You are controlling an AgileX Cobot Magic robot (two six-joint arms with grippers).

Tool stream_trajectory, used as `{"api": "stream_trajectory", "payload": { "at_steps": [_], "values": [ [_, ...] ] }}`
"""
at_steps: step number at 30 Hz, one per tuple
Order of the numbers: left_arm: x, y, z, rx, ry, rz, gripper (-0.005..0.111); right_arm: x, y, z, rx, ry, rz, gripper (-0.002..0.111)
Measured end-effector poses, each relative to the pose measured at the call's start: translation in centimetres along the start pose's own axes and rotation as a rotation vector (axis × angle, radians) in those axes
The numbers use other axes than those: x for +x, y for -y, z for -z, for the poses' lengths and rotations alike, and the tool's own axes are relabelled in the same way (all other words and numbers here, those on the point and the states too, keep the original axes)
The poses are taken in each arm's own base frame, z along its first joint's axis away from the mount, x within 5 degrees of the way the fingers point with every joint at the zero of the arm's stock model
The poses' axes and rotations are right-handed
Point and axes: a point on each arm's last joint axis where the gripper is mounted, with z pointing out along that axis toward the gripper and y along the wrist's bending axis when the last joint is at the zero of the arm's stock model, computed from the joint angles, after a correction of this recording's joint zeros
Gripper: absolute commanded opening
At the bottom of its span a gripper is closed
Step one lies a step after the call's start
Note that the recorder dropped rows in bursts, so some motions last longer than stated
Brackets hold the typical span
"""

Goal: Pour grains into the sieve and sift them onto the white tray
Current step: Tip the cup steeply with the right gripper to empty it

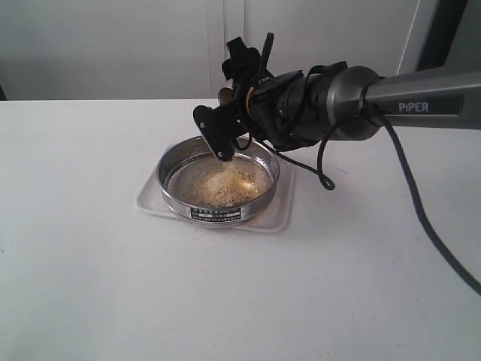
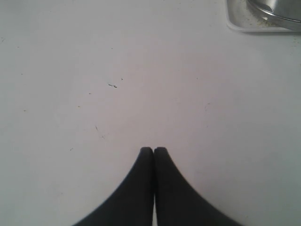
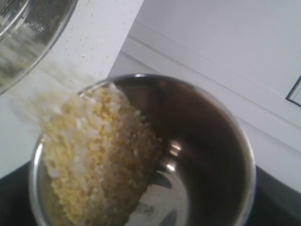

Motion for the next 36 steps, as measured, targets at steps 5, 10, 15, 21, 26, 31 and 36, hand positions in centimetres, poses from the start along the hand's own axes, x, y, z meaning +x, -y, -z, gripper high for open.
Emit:
{"api": "stream_trajectory", "payload": {
  "at_steps": [5,10,15,21,26,31,36],
  "values": [
    [0.0,0.0,0.0,0.0,0.0,0.0,0.0,0.1,0.0,0.0,0.0,-0.011,0.044,0.0],
    [0.0,0.0,0.0,0.0,0.0,0.0,0.0,0.14,0.0,0.0,0.0,-0.015,0.044,0.0],
    [0.0,0.0,0.0,0.0,0.0,0.0,0.0,0.15,0.0,0.0,0.0,-0.016,0.044,0.0],
    [0.0,0.0,0.0,0.0,0.0,0.0,0.0,0.16,0.0,0.0,0.0,-0.018,0.068,0.0],
    [0.0,0.0,0.0,0.0,0.0,0.0,0.0,0.16,0.0,0.0,-0.001,-0.018,0.09,0.0],
    [0.0,0.0,0.0,0.0,0.0,0.0,0.0,0.16,0.0,0.0,-0.001,-0.018,0.123,0.0],
    [0.0,0.0,0.0,0.0,0.0,0.0,0.0,0.18,0.0,0.0,-0.001,-0.02,0.151,0.0]
  ]
}}
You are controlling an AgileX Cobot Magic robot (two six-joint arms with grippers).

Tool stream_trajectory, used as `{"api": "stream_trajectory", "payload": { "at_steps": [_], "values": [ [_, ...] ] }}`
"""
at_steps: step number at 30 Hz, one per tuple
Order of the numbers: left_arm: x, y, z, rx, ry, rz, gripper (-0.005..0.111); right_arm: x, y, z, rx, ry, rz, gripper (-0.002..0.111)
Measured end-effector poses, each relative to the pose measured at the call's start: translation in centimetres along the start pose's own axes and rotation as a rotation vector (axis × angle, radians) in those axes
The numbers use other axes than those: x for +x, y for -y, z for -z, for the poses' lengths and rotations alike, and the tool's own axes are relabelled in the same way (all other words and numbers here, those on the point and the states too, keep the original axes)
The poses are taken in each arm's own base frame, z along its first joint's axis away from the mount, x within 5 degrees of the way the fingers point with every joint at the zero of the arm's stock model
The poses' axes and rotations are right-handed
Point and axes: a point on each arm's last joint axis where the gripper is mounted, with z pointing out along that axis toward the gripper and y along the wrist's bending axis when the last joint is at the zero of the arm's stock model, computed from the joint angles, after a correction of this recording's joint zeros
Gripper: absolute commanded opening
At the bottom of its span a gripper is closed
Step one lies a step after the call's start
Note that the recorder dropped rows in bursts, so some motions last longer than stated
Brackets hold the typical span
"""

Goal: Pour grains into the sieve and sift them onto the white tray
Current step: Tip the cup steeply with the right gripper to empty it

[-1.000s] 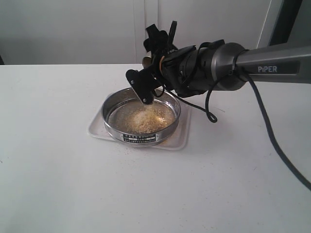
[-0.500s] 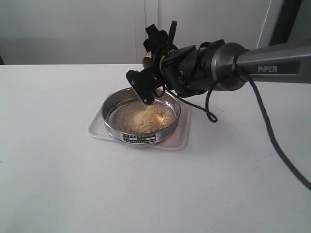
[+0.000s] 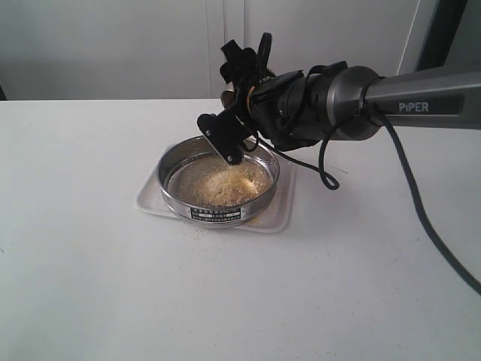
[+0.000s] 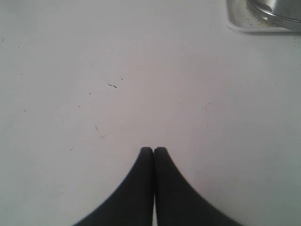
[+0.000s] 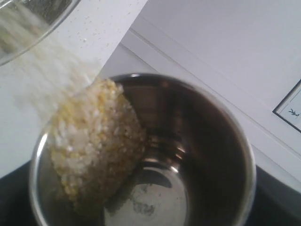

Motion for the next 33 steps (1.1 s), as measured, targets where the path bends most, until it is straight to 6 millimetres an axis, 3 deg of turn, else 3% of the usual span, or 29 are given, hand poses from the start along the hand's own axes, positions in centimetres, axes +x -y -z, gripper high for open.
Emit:
{"api": "stream_trajectory", "payload": {
  "at_steps": [33],
  "values": [
    [0.0,0.0,0.0,0.0,0.0,0.0,0.0,0.02,0.0,0.0,0.0,-0.002,0.144,0.0]
  ]
}}
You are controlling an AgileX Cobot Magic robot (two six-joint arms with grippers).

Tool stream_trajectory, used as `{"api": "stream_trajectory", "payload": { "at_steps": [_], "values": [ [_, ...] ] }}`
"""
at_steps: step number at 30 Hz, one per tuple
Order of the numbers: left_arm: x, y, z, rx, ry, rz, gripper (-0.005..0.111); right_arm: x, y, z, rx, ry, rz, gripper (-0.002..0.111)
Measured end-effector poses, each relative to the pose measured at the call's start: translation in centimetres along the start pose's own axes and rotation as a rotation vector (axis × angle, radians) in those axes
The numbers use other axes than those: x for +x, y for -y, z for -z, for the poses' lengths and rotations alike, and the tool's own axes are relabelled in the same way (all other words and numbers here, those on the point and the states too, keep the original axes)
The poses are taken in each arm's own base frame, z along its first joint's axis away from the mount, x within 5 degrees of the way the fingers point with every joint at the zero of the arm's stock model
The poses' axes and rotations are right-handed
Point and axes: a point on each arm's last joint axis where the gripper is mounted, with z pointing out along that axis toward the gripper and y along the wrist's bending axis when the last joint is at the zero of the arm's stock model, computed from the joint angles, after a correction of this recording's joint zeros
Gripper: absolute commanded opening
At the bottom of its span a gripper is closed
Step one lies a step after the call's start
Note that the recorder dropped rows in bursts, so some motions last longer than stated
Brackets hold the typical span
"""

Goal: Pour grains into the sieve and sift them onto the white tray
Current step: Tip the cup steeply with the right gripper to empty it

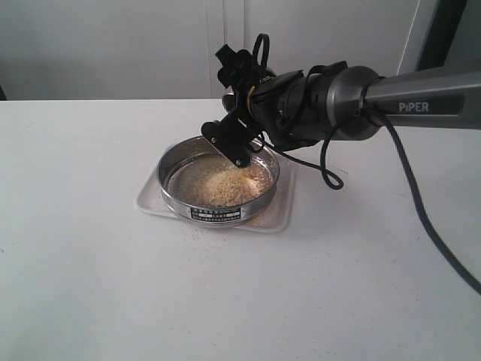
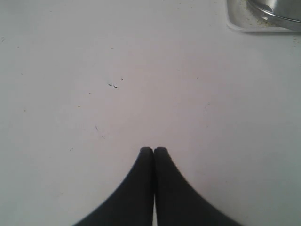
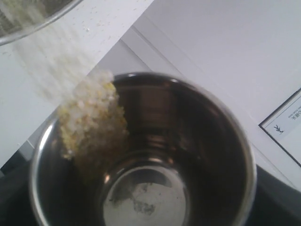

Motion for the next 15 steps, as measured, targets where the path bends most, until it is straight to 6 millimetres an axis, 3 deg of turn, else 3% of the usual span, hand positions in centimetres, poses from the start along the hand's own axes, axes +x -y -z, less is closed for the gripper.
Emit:
{"api": "stream_trajectory", "payload": {
  "at_steps": [15],
  "values": [
    [0.0,0.0,0.0,0.0,0.0,0.0,0.0,0.22,-0.07,0.0,-0.009,-0.024,0.1,0.0]
  ]
}}
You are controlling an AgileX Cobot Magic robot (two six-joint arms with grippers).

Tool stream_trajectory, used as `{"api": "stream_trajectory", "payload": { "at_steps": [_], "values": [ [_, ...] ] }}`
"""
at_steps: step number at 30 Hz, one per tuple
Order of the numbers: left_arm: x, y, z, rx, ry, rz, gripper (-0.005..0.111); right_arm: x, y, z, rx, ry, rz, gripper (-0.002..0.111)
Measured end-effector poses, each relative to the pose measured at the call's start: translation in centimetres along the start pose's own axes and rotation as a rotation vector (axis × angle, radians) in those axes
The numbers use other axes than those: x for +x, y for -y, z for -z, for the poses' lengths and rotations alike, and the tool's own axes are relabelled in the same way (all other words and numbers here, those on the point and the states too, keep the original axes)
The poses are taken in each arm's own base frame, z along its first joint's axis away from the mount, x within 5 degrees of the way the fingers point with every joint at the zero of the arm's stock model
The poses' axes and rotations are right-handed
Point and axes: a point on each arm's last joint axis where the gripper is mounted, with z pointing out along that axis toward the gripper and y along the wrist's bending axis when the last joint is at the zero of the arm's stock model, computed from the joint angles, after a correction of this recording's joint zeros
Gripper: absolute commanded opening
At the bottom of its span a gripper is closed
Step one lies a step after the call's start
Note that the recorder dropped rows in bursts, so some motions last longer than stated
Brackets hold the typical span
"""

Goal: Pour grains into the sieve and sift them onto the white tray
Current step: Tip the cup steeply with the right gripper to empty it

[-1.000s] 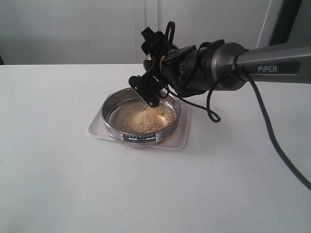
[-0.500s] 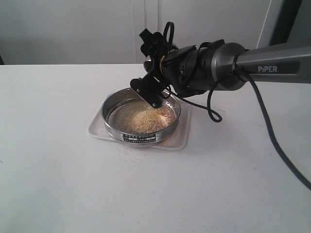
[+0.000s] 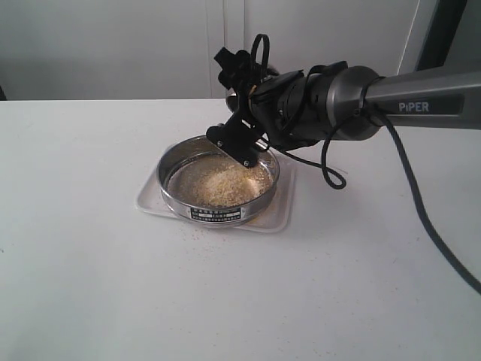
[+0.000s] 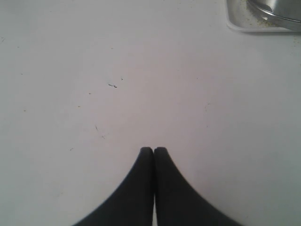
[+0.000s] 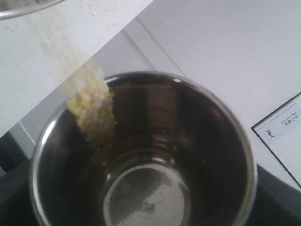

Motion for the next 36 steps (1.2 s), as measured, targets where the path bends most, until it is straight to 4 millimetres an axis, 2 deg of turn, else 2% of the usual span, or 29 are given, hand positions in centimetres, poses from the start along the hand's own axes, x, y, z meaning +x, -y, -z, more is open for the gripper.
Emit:
{"api": "stream_trajectory", "payload": {
  "at_steps": [36],
  "values": [
    [0.0,0.0,0.0,0.0,0.0,0.0,0.0,0.14,-0.03,0.04,-0.01,-0.022,0.178,0.0]
  ]
}}
